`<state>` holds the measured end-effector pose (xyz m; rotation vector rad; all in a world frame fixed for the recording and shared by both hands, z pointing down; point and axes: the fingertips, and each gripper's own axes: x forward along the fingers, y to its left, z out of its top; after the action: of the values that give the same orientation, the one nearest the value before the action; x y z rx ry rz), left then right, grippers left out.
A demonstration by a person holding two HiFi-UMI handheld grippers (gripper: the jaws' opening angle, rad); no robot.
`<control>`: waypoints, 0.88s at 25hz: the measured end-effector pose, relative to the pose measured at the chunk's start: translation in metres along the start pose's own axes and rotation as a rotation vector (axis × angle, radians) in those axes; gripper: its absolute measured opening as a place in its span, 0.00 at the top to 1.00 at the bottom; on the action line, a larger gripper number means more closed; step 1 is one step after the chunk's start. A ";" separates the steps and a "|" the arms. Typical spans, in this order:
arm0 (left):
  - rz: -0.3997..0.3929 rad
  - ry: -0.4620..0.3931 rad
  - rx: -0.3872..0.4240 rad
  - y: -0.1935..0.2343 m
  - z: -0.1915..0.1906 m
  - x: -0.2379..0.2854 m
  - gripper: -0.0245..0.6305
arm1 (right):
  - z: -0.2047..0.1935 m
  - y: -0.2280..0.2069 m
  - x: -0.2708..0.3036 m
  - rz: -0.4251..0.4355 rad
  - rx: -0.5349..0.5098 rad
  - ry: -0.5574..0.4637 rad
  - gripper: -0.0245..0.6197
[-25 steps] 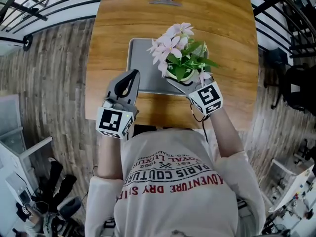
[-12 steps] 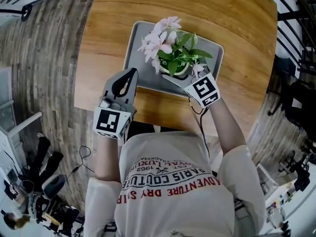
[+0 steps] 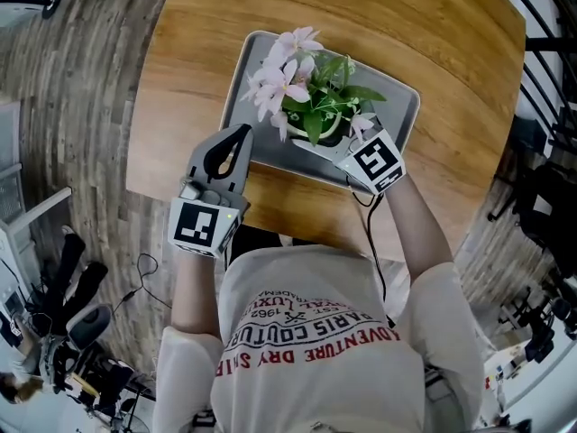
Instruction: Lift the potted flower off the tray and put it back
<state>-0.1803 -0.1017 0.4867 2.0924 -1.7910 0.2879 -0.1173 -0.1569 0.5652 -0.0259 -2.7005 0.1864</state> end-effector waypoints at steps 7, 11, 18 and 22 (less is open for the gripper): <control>0.005 0.011 0.004 -0.003 -0.007 0.003 0.94 | 0.000 -0.001 0.004 -0.019 -0.014 -0.042 0.19; 0.000 0.015 0.009 -0.007 -0.010 0.002 0.94 | 0.003 -0.001 0.001 -0.053 -0.021 -0.074 0.19; -0.026 -0.024 0.064 -0.018 0.019 -0.001 0.94 | 0.010 -0.005 -0.035 -0.136 0.019 -0.038 0.19; -0.058 -0.055 0.097 -0.032 0.039 -0.007 0.94 | 0.021 -0.008 -0.065 -0.220 0.024 -0.029 0.19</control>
<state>-0.1534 -0.1074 0.4443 2.2357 -1.7763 0.3099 -0.0673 -0.1707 0.5204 0.2823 -2.7048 0.1525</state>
